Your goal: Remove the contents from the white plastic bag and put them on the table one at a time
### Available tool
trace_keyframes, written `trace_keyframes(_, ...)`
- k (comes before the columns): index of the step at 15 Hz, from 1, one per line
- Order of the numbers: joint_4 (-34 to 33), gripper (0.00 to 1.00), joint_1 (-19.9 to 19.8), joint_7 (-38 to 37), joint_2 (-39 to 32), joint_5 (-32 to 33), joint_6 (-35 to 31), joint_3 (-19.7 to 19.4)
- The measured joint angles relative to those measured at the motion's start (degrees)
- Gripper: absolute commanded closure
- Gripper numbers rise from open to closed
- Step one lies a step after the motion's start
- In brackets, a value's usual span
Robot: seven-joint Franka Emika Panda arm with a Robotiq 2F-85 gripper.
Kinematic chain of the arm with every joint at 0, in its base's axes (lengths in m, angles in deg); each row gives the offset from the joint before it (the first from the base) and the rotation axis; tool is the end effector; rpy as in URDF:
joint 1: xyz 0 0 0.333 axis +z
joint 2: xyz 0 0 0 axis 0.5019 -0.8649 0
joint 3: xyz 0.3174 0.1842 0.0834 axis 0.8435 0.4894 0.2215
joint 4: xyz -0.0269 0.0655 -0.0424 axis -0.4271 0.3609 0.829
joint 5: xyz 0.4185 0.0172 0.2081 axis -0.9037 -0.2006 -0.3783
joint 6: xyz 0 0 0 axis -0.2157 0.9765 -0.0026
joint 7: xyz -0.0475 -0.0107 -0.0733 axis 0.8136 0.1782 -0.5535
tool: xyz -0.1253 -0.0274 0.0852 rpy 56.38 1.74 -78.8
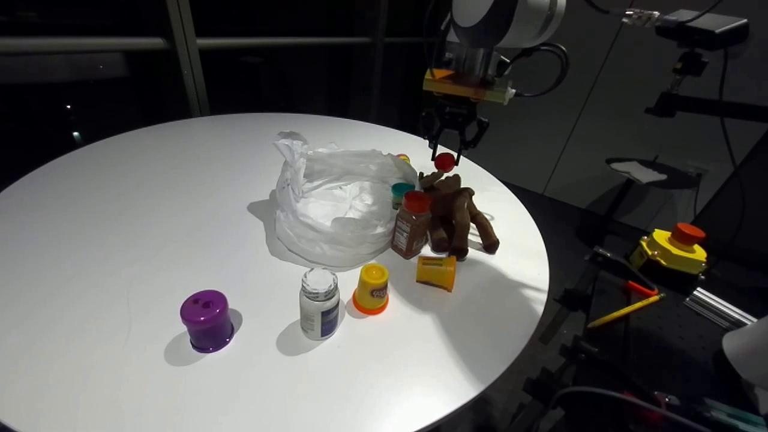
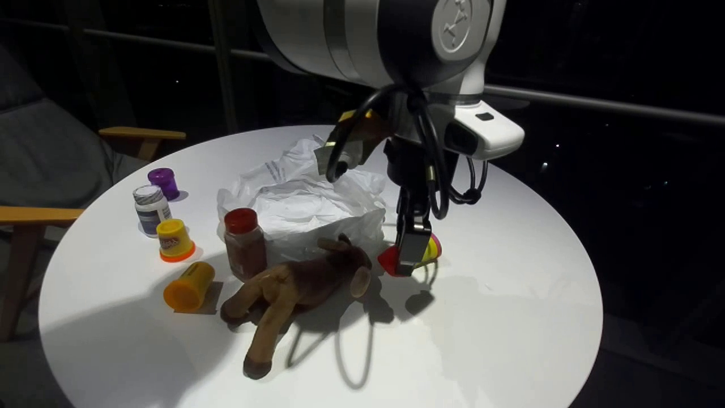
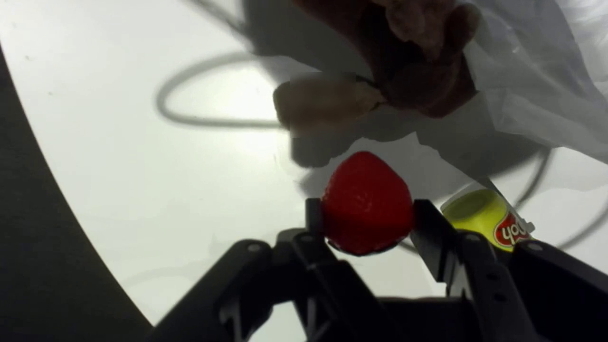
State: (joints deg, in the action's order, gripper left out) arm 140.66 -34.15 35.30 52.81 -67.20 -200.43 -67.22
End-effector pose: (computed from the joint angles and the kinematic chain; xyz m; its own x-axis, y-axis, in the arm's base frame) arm 0.6262 -0.1463 0.1546 0.3825 -0.9238 0.0152 -0.9237 -0.3820 0.0298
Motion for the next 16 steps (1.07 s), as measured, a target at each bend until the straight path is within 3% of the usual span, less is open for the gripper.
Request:
trace_keyframes(1,-1.04,0.80,0.00,0.20,-1.12,-0.96,0.12,0.13)
trace_keyframes(3,-3.16,0.30,-0.15,0.91,-2.98,-3.77,1.05,0.41)
trace_keyframes(5,-5.18,0.25,-0.30,1.79,-4.22,-5.99,2.69,0.46)
trace_keyframes(8,-7.52,0.01,-0.82,2.04,-5.17,-7.65,5.17,0.46)
trace_keyframes(16,-11.15,0.00,-1.81,1.96,-4.08,-8.66,8.28,-0.02)
